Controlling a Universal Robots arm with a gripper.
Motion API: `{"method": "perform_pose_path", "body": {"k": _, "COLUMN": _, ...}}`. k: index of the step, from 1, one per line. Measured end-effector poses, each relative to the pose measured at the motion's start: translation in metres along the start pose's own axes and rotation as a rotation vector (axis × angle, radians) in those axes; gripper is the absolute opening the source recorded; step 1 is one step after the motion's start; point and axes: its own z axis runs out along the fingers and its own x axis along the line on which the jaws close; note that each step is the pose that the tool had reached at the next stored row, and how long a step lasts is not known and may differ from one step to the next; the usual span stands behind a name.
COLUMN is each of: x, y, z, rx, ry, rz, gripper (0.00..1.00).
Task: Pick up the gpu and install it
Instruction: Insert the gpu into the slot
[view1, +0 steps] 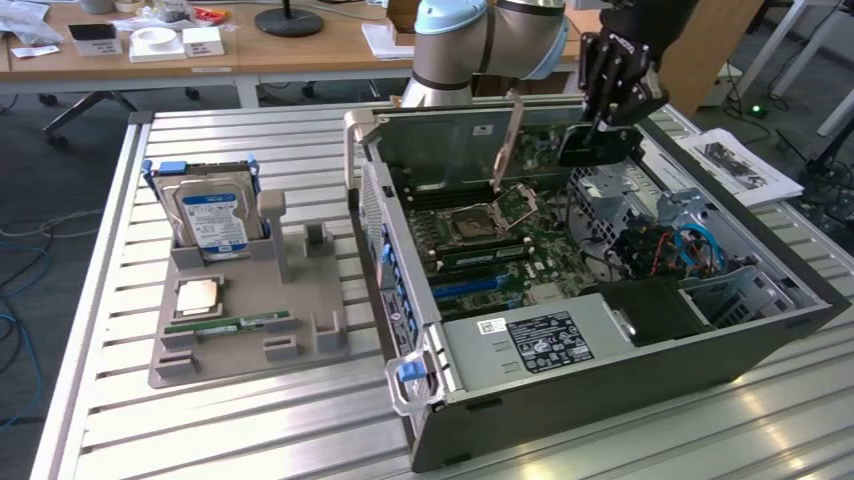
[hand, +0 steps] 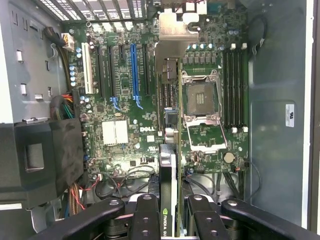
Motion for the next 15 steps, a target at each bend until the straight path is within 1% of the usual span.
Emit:
{"method": "perform_pose_path", "body": {"k": 4, "x": 0.0, "y": 0.0023, "z": 0.003, "rx": 0.0021, "ry": -0.0002, "rz": -0.001, "gripper": 0.27}}
{"method": "perform_pose_path", "body": {"k": 15, "x": 0.001, "y": 0.0091, "z": 0.0121, "rx": 0.0022, "ry": -0.0001, "rz": -0.001, "gripper": 0.27}}
